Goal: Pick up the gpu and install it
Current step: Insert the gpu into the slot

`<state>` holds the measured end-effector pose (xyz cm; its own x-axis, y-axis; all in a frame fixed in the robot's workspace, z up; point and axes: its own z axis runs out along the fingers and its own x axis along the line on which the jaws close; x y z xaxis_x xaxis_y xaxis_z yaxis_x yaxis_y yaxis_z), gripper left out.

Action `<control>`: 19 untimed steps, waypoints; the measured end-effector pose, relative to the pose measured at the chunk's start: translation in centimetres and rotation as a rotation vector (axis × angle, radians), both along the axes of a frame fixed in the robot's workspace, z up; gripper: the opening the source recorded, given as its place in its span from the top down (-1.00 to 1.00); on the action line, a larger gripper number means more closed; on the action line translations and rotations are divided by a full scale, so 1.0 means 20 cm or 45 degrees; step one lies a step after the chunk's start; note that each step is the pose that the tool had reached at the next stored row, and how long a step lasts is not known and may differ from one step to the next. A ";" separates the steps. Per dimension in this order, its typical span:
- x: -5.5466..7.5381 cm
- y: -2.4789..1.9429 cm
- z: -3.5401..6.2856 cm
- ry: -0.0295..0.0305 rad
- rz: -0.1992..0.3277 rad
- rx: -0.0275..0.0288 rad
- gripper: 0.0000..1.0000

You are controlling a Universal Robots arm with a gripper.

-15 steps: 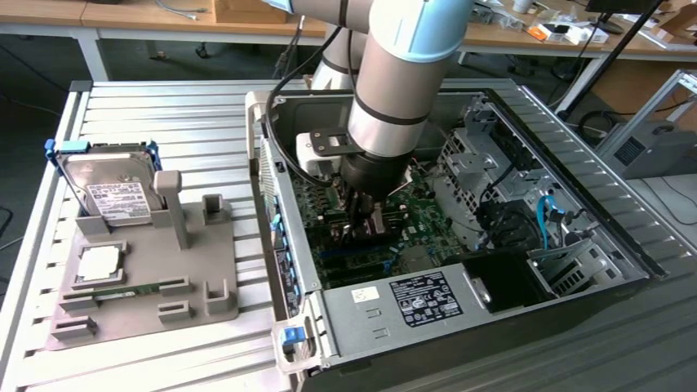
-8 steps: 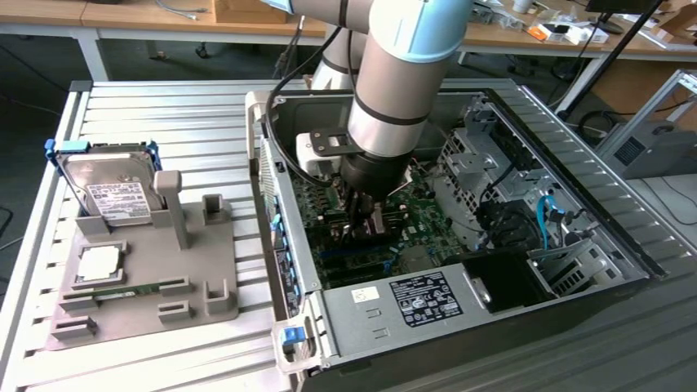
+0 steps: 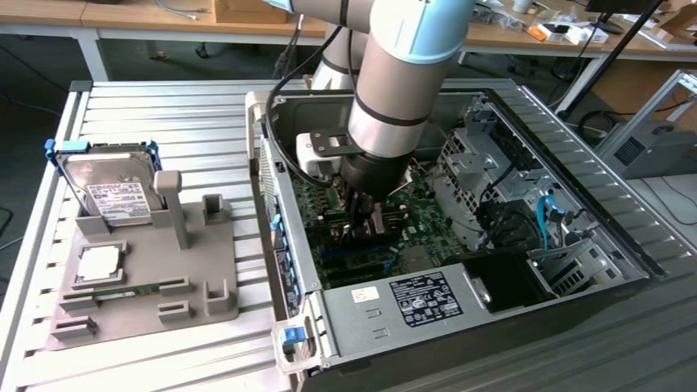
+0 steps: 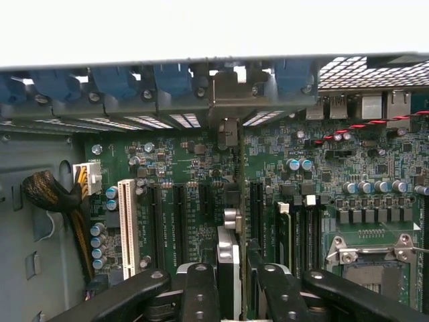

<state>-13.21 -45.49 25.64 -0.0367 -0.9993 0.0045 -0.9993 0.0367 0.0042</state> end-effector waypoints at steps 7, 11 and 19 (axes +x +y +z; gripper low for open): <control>0.00 0.000 0.005 0.0002 0.000 0.0019 0.46; 0.00 0.001 0.005 0.0003 0.001 0.0053 0.46; 0.00 0.003 0.002 0.0004 0.001 0.0084 0.46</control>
